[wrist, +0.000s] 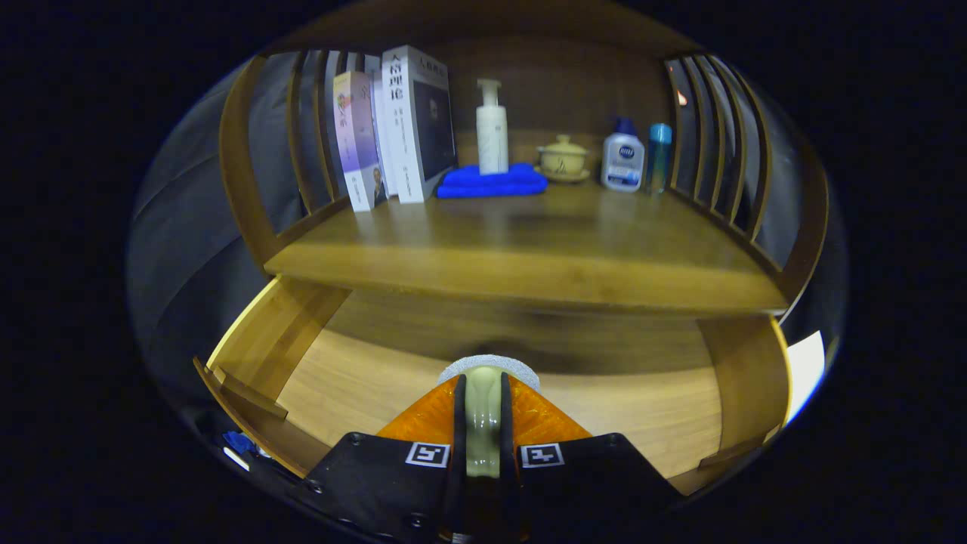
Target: Pull open the drawer, take out the items inside it, and place them on the countertop above the cabinet.
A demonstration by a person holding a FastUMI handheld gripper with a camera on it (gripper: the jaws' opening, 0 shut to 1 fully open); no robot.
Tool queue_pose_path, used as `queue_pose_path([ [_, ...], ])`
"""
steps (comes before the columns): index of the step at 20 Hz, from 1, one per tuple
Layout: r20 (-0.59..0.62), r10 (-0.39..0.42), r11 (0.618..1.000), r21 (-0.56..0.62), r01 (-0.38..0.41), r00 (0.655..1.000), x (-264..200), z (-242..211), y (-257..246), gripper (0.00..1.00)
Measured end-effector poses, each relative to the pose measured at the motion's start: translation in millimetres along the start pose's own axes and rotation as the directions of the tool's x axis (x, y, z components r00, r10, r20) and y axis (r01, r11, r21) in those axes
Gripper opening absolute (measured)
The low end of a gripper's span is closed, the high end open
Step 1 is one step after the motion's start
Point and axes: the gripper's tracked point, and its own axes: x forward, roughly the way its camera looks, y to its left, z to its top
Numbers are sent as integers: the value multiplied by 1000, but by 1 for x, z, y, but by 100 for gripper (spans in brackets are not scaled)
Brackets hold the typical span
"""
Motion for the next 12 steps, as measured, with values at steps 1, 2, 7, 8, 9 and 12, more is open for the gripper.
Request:
queue_pose_path([
  [1, 17, 1, 1000, -6, -1, 1000, -6, 5, 1, 20],
  [2, 38, 6, 1000, -5, -5, 999, -12, 11, 1, 20],
  [7, 131, 23, 1000, -4, -23, 991, -35, 40, 2, 20],
  [8, 148, 23, 1000, 2, -24, 989, -39, 46, 1, 20],
  [9, 161, 28, 1000, 5, -29, 987, -43, 53, 1, 20],
  [12, 198, 34, 999, 8, -36, 980, -48, 77, 1, 20],
])
